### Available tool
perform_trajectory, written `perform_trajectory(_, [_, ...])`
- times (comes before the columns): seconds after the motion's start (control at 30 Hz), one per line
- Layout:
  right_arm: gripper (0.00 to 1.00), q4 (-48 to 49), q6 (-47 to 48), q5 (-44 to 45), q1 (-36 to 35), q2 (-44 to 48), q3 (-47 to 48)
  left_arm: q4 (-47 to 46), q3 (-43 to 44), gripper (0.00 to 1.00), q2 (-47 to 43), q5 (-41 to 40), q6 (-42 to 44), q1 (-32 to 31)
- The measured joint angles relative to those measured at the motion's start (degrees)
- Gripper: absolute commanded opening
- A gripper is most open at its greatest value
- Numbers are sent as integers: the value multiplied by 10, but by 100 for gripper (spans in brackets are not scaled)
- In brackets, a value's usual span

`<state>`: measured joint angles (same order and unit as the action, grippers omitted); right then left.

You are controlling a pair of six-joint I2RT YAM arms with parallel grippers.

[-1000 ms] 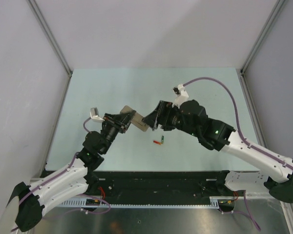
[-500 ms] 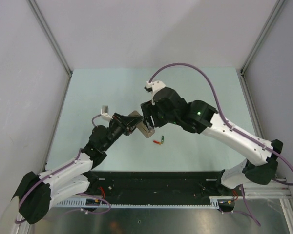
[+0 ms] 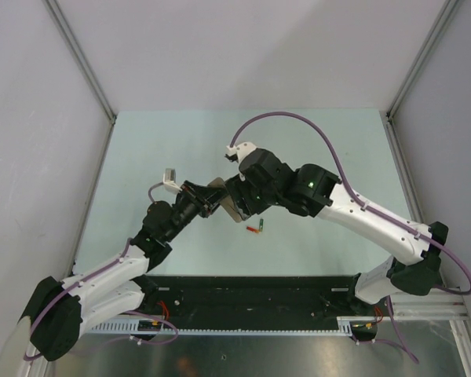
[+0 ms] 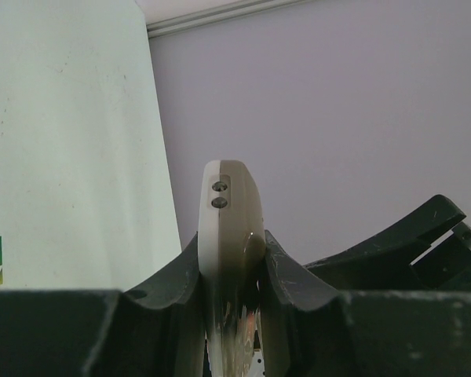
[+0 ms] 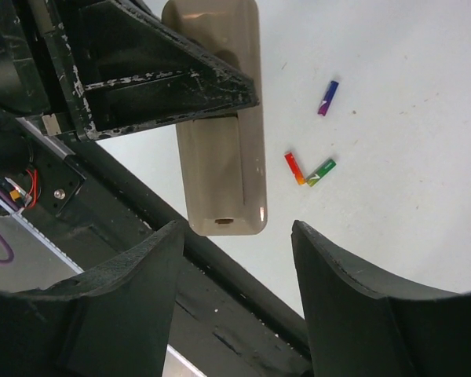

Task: Load the batteries into the remote control

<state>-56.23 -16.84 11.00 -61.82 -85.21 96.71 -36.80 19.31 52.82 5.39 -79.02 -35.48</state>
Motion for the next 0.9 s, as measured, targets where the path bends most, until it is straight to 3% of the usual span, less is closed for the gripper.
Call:
perform_trajectory(0.2, [62, 4, 2, -10, -10, -19, -3, 0, 0, 0, 0, 8, 0, 0])
perform_trajectory(0.9, [42, 13, 17, -16, -9, -29, -17, 1, 8, 0, -4, 12, 5, 0])
